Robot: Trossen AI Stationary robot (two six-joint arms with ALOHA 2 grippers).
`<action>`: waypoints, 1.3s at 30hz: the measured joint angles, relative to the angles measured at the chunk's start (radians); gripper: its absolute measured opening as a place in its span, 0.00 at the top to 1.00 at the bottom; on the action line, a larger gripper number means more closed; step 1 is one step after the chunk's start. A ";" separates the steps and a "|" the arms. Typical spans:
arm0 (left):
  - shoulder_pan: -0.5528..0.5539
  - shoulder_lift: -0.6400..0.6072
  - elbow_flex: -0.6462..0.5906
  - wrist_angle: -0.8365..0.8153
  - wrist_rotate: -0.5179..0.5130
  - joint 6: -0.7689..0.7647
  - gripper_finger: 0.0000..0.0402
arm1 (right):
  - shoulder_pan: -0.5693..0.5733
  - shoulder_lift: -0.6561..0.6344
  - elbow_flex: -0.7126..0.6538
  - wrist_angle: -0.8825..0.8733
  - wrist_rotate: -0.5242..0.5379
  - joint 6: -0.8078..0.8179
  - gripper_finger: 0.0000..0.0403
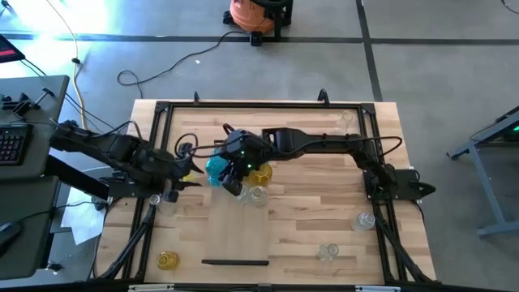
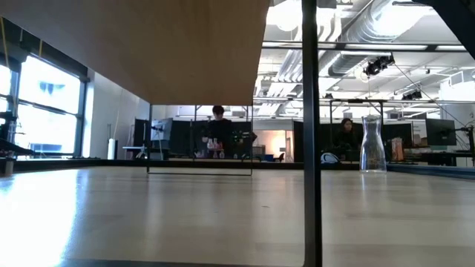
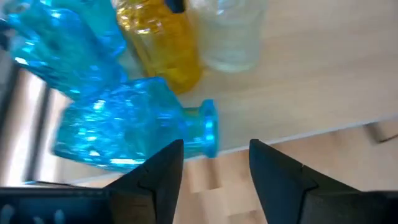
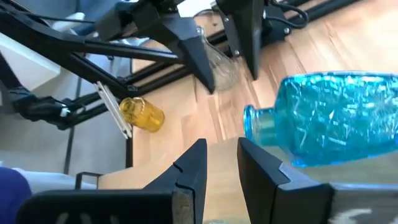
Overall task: Sort vases onto shelf
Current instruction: Put the blue vase on the shelf to align with the other blue vases
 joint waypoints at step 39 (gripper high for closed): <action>-0.197 0.310 0.041 0.077 -0.485 -0.018 0.61 | 0.140 -0.196 0.003 -0.119 0.671 -0.116 0.82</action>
